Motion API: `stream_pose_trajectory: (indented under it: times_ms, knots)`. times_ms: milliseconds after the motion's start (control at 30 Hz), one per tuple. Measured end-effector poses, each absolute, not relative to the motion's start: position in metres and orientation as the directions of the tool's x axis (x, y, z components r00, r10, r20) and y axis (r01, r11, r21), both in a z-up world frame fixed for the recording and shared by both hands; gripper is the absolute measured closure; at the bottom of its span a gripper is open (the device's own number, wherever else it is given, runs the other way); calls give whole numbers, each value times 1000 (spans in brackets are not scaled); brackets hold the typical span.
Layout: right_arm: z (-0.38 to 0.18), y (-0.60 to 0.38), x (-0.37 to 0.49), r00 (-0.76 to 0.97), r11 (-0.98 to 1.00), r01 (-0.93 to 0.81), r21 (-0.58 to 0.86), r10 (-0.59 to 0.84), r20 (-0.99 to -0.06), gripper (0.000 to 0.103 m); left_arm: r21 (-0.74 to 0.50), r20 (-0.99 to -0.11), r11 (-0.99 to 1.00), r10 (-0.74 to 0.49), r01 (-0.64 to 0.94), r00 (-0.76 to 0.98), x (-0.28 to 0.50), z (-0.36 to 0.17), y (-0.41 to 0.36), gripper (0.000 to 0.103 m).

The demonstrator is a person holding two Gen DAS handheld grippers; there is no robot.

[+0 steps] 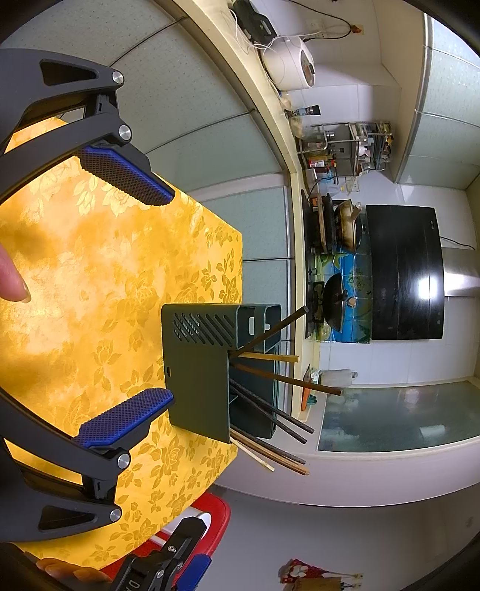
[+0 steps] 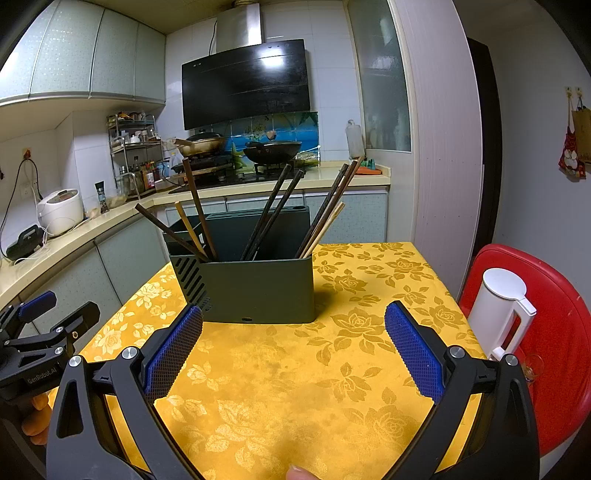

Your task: Organize utensils

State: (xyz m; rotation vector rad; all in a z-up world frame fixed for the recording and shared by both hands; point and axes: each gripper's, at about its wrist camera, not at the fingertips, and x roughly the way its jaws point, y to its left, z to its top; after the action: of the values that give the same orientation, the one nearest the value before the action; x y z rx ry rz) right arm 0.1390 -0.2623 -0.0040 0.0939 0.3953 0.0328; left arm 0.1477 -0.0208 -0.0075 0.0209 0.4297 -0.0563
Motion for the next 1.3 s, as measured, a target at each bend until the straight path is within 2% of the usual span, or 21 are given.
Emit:
stream_pose_trajectory:
  times_ms: [1300]
  knots:
    - [-6, -259, 139, 919, 995, -14, 94, 50, -391, 7, 24, -414, 998, -44, 59, 909, 145, -12, -25, 7]
